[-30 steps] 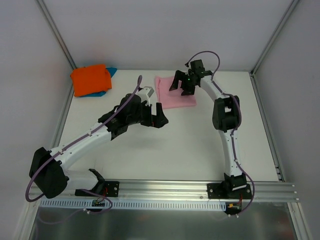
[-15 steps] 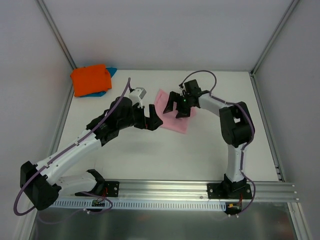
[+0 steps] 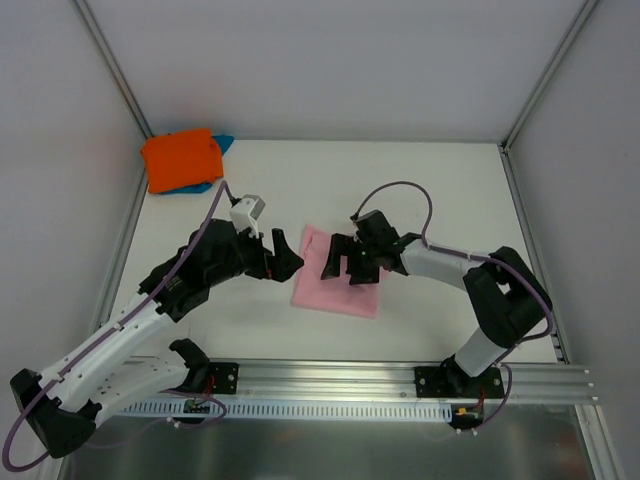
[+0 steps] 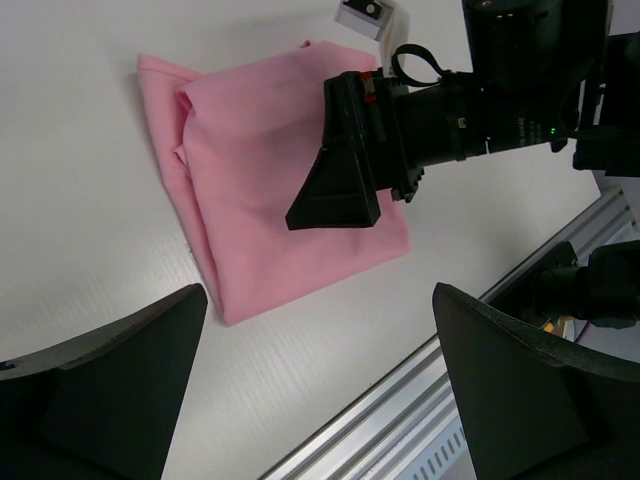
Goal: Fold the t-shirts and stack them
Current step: Smooth out wrinkles on the folded tshirt
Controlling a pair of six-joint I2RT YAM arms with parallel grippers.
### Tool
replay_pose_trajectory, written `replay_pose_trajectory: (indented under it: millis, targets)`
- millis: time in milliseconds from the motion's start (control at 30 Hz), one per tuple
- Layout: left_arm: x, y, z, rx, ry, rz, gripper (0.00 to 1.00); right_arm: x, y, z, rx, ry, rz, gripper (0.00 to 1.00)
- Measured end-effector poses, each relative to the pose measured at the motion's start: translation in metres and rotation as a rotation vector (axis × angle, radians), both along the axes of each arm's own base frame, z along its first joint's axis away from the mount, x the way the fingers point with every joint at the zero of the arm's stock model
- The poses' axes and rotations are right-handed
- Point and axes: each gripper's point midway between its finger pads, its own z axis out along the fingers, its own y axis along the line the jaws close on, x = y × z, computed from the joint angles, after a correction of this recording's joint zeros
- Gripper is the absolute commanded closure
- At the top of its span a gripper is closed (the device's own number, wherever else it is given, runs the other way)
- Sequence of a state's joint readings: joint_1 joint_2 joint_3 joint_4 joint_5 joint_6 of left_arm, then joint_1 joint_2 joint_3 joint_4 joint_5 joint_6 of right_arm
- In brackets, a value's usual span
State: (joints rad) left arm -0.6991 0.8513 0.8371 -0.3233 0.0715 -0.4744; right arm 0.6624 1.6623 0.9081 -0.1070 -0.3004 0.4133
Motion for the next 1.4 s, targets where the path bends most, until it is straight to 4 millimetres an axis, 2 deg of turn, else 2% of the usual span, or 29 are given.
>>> replay_pose_trajectory:
  millis: [200, 300, 400, 533, 633, 700, 833, 967, 1067, 1133, 1233, 1400]
  targets:
    - [-0.008, 0.012, -0.018, 0.024, 0.026, 0.026, 0.01, -0.017, -0.014, 0.001, -0.07, -0.003, -0.022, 0.01]
    - [-0.01, 0.013, -0.031, 0.042, 0.05, 0.028, 0.01, -0.023, -0.025, 0.009, -0.128, 0.004, -0.025, 0.01]
    - [-0.01, 0.013, -0.042, 0.061, 0.072, 0.028, 0.01, -0.012, -0.027, 0.036, -0.159, -0.044, -0.022, 0.01]
    - [-0.006, 0.01, -0.059, 0.086, 0.104, 0.027, 0.01, 0.013, -0.017, 0.078, -0.142, -0.148, -0.012, 0.0]
    - [-0.008, 0.011, -0.076, 0.111, 0.137, 0.028, 0.01, 0.024, -0.014, 0.09, -0.141, -0.186, -0.007, 0.01]
    - [-0.01, 0.012, -0.083, 0.121, 0.152, 0.028, 0.01, 0.028, -0.014, 0.086, -0.155, -0.185, -0.004, 0.0]
    - [-0.012, 0.012, -0.092, 0.12, 0.168, 0.025, 0.01, 0.026, -0.023, 0.051, -0.215, -0.122, -0.003, 0.0]
    - [-0.018, 0.008, -0.103, 0.098, 0.183, -0.001, 0.01, 0.005, -0.039, 0.015, -0.261, -0.048, 0.0, 0.0]
    - [-0.025, 0.008, -0.116, 0.085, 0.196, -0.018, 0.01, -0.009, -0.046, 0.003, -0.277, -0.024, 0.008, 0.0]
    - [-0.029, 0.008, -0.123, 0.075, 0.209, -0.028, 0.01, -0.016, -0.046, 0.006, -0.271, -0.034, 0.017, 0.01]
    - [-0.034, 0.005, -0.13, 0.048, 0.231, -0.045, 0.01, -0.017, -0.039, 0.023, -0.233, -0.087, 0.027, 0.0]
    - [-0.034, 0.003, -0.127, -0.007, 0.237, -0.04, 0.01, -0.017, -0.034, 0.047, -0.195, -0.157, 0.031, 0.01]
